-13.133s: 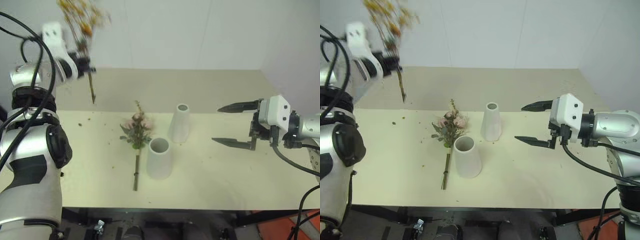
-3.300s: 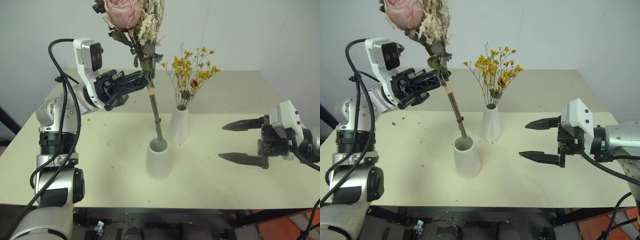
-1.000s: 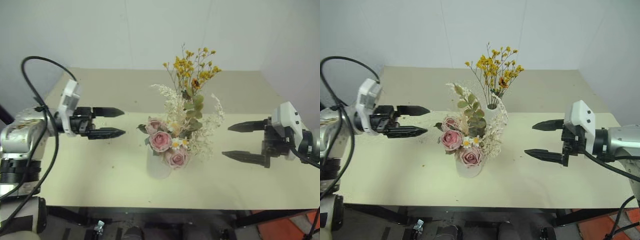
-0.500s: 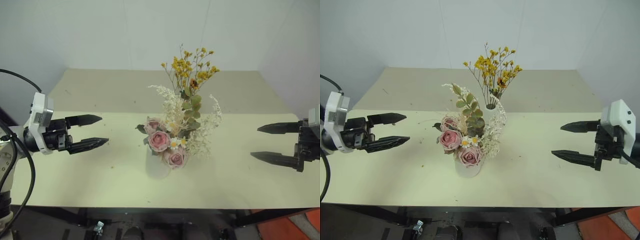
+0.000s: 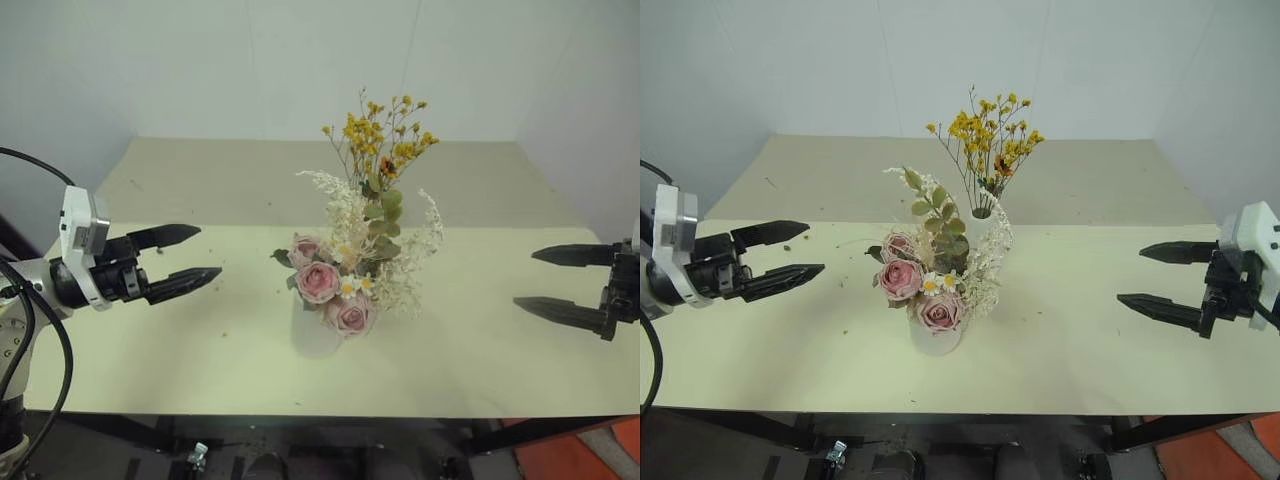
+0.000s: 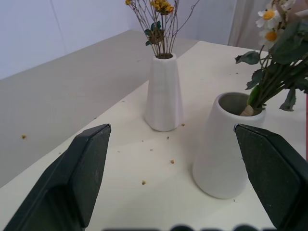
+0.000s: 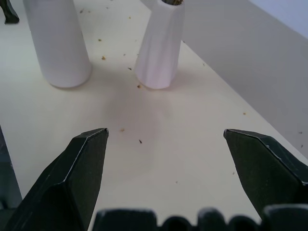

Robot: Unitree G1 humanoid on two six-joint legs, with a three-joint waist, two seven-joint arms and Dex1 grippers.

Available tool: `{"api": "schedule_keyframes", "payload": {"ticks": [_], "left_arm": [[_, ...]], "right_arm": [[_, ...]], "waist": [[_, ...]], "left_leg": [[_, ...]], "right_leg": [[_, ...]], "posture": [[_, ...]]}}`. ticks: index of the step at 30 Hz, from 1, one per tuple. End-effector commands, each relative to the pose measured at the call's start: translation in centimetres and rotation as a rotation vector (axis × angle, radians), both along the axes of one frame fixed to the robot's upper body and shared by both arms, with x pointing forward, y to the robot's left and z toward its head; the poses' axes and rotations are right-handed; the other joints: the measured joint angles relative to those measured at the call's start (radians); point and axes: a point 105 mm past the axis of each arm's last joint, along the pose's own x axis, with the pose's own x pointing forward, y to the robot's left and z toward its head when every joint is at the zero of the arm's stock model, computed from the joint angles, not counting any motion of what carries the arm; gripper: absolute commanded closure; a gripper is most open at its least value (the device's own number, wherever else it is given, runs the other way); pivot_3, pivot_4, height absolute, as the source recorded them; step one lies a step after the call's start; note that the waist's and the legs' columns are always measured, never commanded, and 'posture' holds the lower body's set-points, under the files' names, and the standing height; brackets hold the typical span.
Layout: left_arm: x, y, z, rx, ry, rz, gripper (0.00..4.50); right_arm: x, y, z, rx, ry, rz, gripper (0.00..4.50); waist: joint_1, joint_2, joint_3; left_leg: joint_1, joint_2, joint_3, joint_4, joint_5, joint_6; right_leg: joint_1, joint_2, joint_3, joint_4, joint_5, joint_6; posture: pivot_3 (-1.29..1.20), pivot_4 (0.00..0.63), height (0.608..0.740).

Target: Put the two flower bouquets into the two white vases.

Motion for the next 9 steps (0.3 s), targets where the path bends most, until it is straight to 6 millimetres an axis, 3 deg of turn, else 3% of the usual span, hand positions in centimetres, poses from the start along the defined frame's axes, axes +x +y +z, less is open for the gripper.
{"api": "schedule_keyframes", "payload": {"ticks": [1, 9], "left_arm": [[-0.28, 0.35, 1.52, -0.001, -0.071, 0.018, 0.02], [0.06, 0.17, 1.93, 0.01, -0.076, -0.02, 0.02]], "right_arm": [[-0.36, -0.51, 1.82, -0.022, -0.106, -0.014, 0.0], [-0.34, -0.27, 1.43, -0.045, -0.201, -0.011, 0.0]], "waist": [[0.0, 0.0, 0.0], [0.0, 0.0, 0.0]], "left_leg": [[0.0, 0.0, 0.0, 0.0, 0.0, 0.0], [0.0, 0.0, 0.001, 0.0, 0.0, 0.0]], "right_leg": [[0.0, 0.0, 0.0, 0.0, 0.0, 0.0], [0.0, 0.0, 0.0, 0.0, 0.0, 0.0]], "posture": [[0.0, 0.15, 0.74], [0.0, 0.15, 0.74]]}}
